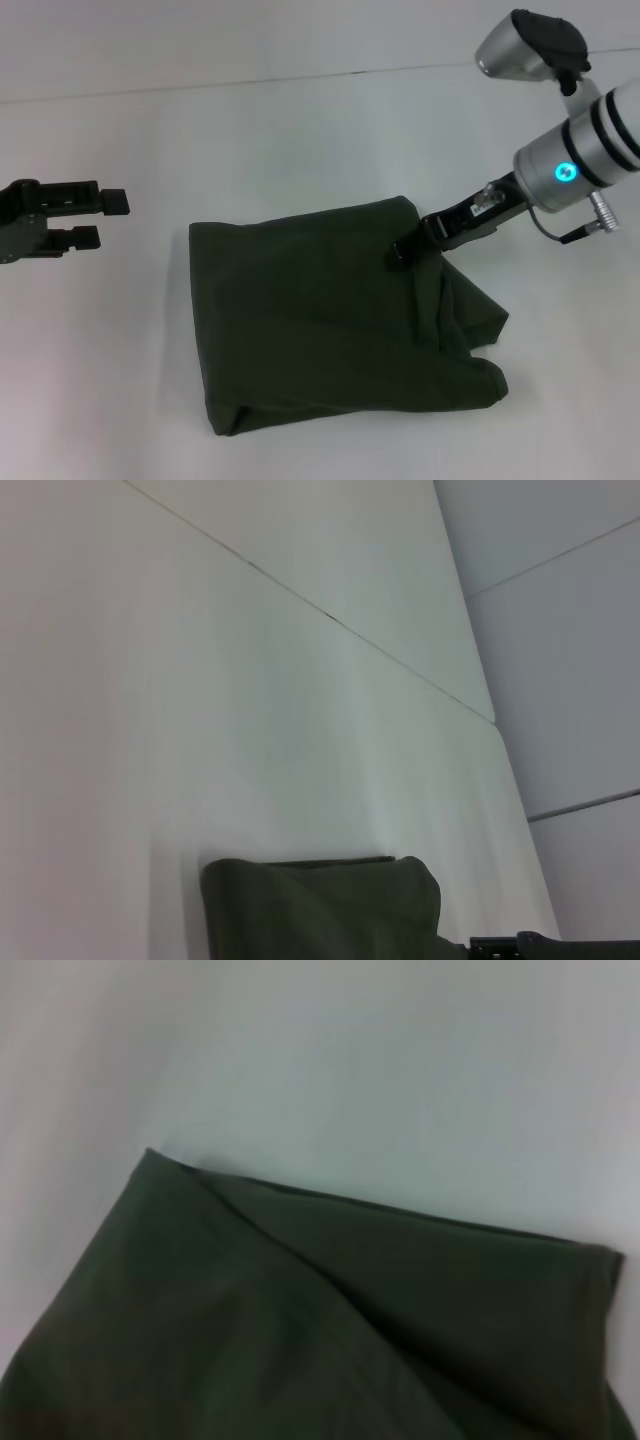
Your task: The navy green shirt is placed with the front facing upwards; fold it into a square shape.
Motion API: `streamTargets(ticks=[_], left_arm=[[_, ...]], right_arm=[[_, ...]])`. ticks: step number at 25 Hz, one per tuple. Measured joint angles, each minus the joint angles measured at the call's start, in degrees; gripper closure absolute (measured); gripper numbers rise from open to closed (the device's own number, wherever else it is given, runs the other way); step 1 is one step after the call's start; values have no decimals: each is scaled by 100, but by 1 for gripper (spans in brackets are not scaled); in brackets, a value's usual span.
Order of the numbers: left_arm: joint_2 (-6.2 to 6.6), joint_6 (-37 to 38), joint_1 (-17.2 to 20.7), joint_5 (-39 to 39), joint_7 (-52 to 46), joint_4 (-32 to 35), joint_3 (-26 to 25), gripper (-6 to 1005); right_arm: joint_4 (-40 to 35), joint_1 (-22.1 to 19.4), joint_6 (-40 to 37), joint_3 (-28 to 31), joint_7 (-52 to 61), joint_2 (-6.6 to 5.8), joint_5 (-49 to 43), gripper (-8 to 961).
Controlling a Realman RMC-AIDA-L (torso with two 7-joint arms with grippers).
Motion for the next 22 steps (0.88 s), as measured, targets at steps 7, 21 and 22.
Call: streamTargets(ticks=[7, 21, 22], left_arm=[[1, -2, -31, -28, 20, -1, 3, 184], [-42, -86, -68, -16, 71, 64, -10, 184], [-42, -91, -63, -9, 71, 66, -13, 184]], right_arm=[[76, 49, 65, -19, 34, -7, 11, 373], [-545, 27, -480, -49, 125, -46, 130, 692], [-539, 29, -480, -49, 126, -44, 122, 720]])
